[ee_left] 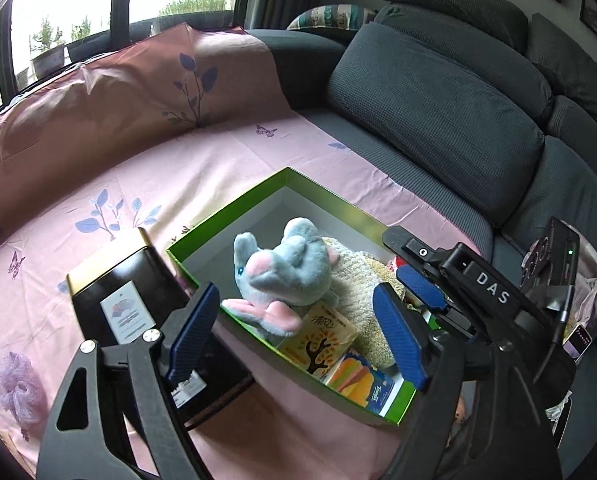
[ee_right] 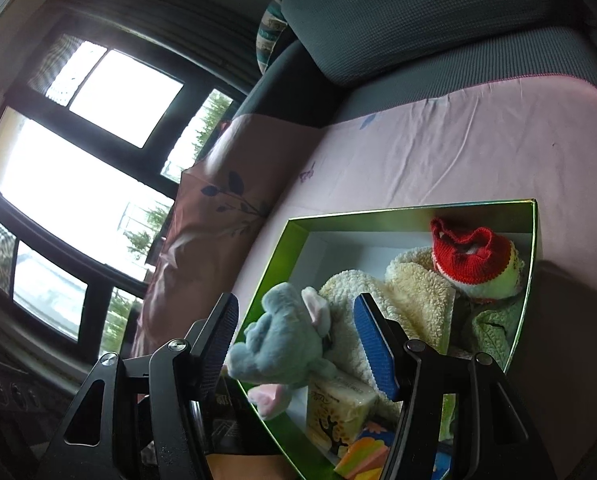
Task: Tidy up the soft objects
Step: 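Lower the plush elephant into the box and open the right gripper, then move the right gripper back to the lilac mesh bath puff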
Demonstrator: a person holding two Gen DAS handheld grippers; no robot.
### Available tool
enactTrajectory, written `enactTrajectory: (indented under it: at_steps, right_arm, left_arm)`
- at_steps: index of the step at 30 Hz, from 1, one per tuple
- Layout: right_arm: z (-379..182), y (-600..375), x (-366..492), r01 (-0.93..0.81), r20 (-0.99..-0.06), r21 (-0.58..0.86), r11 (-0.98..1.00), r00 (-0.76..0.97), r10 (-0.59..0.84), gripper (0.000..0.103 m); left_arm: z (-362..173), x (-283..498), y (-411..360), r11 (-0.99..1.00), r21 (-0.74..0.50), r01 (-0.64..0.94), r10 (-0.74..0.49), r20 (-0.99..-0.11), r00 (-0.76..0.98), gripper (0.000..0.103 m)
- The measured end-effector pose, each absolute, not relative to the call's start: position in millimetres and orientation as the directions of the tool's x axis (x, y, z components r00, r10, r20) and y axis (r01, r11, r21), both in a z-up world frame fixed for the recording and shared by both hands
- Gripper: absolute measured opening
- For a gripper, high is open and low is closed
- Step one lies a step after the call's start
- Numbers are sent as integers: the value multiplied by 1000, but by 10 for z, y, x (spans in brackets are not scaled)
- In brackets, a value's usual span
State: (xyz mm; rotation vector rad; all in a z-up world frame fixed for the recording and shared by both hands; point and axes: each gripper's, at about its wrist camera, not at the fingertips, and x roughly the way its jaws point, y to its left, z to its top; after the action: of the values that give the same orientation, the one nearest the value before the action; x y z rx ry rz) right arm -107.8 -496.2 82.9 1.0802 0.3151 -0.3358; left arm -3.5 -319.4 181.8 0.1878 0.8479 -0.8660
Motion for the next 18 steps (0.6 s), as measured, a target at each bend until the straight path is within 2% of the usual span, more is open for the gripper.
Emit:
enactTrajectory:
  at_steps: [3,5,10,13,18]
  right_arm:
    - [904,-4882,-1100,443,-429,772,456,892,-141,64]
    - [973,-4813,-1110,455,-434,749,481,886,-162,73]
    - [1143,-4612,-1074,441,-425,698,564,889,-170,84]
    - [1217,-4481,-1033,420,-412,674,608,896,-164,87]
    - [1293,-4255,-900,400,-425,616,679,894,-141,91]
  left_arm:
    - [1936,-104,-2918,662,-204,721,-623,-684,379,80]
    - [2003,-156,-2729,671,-224,707,-640,-657,399,81]
    - [2071,-239,-2229,718,-243,652,-641,-598,482,81]
    - [2022,-247,-1910,773,-238,588,-604,-558,569,98]
    - [1794,-122,-1338,850,-298,435,-524,-566,636,99]
